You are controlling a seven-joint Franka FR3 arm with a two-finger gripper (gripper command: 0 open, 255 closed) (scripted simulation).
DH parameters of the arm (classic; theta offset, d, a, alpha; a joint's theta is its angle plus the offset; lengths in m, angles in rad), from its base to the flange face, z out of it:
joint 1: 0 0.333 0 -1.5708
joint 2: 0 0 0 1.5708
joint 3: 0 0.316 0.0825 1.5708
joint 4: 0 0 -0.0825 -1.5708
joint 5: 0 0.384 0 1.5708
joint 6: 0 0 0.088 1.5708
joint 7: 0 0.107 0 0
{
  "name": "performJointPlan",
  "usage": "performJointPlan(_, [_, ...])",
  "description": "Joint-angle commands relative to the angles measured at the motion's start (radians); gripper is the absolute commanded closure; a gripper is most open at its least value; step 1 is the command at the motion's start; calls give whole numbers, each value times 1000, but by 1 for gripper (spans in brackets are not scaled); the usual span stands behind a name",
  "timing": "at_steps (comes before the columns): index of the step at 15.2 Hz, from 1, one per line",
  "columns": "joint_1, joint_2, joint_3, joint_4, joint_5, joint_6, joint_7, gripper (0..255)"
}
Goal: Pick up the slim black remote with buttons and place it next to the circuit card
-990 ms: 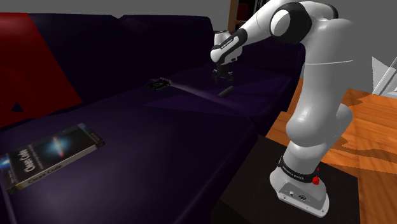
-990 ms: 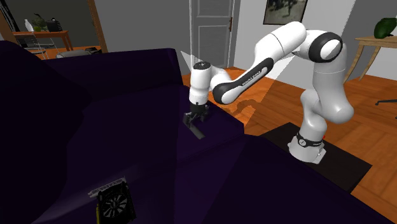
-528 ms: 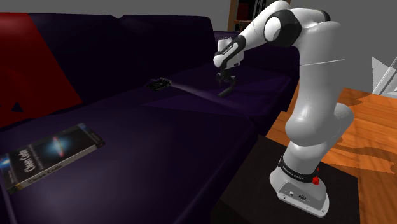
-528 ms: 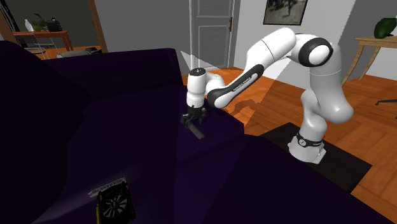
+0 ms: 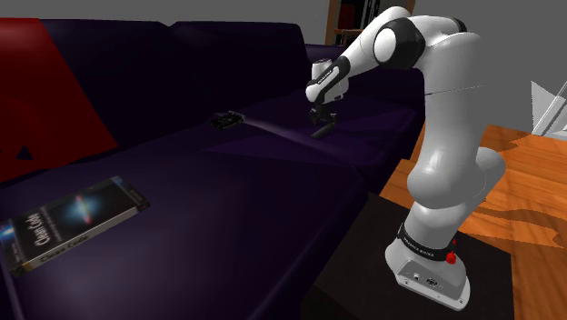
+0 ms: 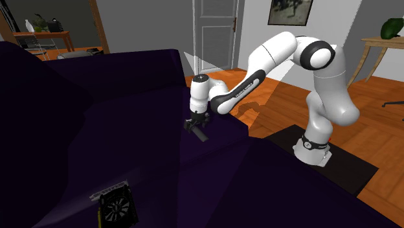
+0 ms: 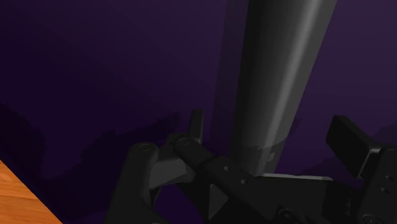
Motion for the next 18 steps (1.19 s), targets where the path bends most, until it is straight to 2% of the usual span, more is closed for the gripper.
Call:
performJointPlan(1, [0, 0, 0, 0, 0, 0, 0, 0])
performJointPlan(3, [0, 0, 0, 0, 0, 0, 0, 0])
performJointPlan(4, [0, 0, 0, 0, 0, 0, 0, 255])
performJointPlan(13, [0, 0, 0, 0, 0, 0, 0, 255])
performJointPlan(18, [1, -36, 1, 18, 4, -53, -12, 255])
